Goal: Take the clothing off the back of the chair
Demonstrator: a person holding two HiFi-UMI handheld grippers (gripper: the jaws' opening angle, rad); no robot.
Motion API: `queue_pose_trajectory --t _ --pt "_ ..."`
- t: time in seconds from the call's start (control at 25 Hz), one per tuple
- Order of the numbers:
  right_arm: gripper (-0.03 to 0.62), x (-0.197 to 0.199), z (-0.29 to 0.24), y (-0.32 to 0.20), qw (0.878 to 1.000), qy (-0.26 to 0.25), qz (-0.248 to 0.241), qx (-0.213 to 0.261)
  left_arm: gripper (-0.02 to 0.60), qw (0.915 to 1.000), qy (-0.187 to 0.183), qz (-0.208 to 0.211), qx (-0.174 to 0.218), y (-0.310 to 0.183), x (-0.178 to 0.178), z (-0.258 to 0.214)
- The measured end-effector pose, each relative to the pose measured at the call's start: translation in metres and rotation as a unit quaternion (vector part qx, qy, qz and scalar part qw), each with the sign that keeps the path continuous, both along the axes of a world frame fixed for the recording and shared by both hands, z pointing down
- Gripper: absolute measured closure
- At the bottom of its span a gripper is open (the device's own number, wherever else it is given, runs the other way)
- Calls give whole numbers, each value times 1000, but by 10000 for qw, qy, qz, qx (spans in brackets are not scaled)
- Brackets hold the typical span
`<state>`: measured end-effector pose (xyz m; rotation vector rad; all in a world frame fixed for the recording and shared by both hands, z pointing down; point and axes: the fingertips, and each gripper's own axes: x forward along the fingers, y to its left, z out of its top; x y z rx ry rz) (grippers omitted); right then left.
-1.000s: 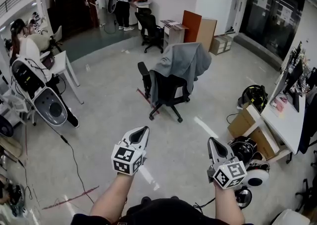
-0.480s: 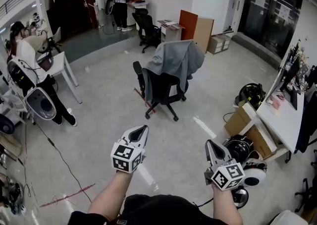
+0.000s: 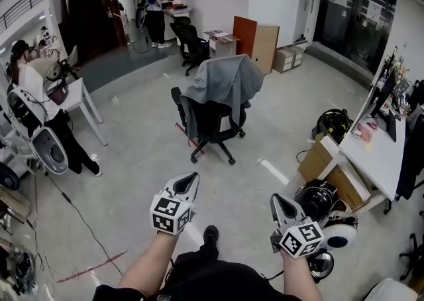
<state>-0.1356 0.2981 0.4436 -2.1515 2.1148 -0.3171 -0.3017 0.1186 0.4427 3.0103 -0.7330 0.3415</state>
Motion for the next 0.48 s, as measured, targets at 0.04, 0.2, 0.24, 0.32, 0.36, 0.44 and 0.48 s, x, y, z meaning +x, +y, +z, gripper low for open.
queue_pose_trajectory --t 0.04,0.2,0.24,0.32,0.36,0.44,0.48 --pt "579 2 2 -3 10000 -23 -11 -6 578 10000 -11 -1 -12 -3 3 2" --pt "579 9 7 -21 9999 -41 -89 -65 578 10000 -42 35 -47 -18 18 10" --pt "579 13 9 -28 9999 -31 -112 -83 578 10000 -42 38 -44 -24 22 11" --pt "579 22 12 -42 9998 -32 -144 -116 578 10000 -34 21 -59 -39 32 16" --pt "579 27 14 -50 9998 -41 -154 -137 578 10000 -26 6 -84 -48 37 19" --pt "579 36 18 -65 9997 -44 -166 -200 578 9999 -11 -17 -141 -67 47 24" --pt "579 41 20 -73 9996 -35 -164 -241 578 9999 -8 -19 -164 -77 53 26"
